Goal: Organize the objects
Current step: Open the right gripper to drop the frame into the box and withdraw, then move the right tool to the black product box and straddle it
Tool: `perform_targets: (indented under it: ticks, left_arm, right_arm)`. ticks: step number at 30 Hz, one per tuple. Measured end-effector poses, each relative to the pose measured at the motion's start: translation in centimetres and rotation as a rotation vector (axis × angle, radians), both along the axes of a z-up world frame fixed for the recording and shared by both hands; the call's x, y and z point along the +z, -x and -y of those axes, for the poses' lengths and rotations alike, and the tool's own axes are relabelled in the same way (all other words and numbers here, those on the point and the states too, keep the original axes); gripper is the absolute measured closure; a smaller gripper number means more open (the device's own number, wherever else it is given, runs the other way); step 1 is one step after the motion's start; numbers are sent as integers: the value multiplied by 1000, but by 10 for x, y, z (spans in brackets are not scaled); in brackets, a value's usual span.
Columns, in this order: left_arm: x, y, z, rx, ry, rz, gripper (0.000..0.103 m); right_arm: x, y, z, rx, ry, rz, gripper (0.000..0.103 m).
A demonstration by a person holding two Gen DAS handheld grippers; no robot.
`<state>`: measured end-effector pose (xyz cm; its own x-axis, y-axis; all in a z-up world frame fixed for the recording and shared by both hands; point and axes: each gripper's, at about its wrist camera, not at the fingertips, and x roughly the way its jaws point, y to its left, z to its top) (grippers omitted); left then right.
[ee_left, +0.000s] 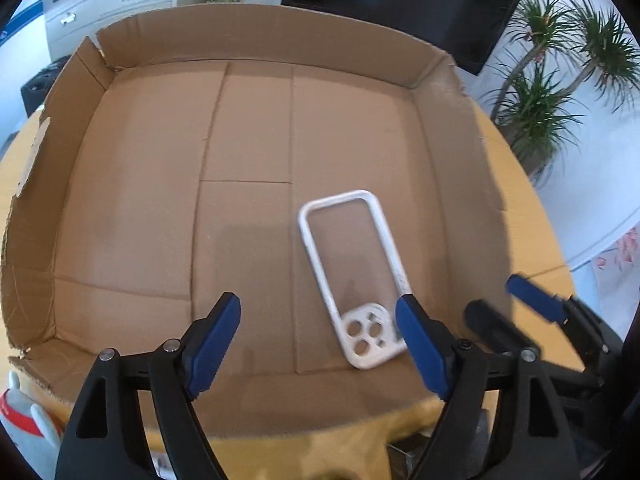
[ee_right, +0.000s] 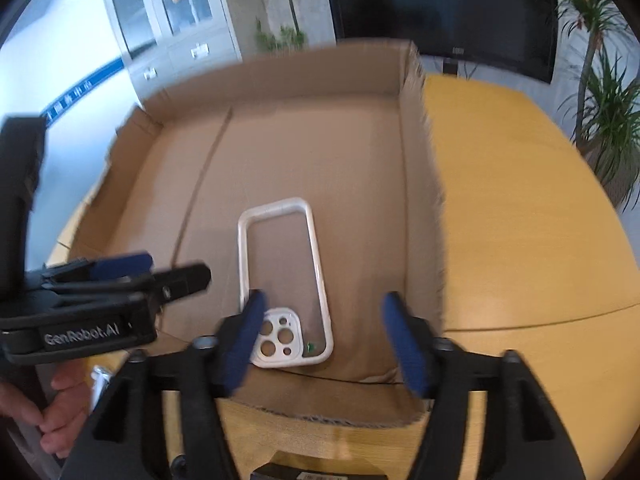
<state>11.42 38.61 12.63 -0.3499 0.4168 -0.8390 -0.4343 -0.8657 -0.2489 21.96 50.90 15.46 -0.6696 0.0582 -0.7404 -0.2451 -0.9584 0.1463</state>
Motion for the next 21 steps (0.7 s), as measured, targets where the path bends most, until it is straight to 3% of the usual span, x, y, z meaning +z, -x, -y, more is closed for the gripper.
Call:
perform_targets:
  ticks: [2,8,11,15,19,21]
  left_arm:
    - [15,-9,4,-11,-21,-2,23]
    - [73,-16,7,-47,-76,-29,23]
    - [108,-15,8,-84,-96,-23,23]
    - [152,-15,16,-126,-156,47,23]
    - [178,-17,22,-194,-213,168,19]
    - [173,-29,28,-206,-232,199,14]
  right_arm:
    - [19,-12,-5,-4,5,-36,27]
    - [95,-42,-28,-74,13,-82,27]
    - [135,-54,-45,-92,87,-65,27]
    - [182,-71,-67,-84,257,-46,27]
    - [198,-79,-69,-59,315,11,26]
    - [184,-86,-62,-33,324,36,21]
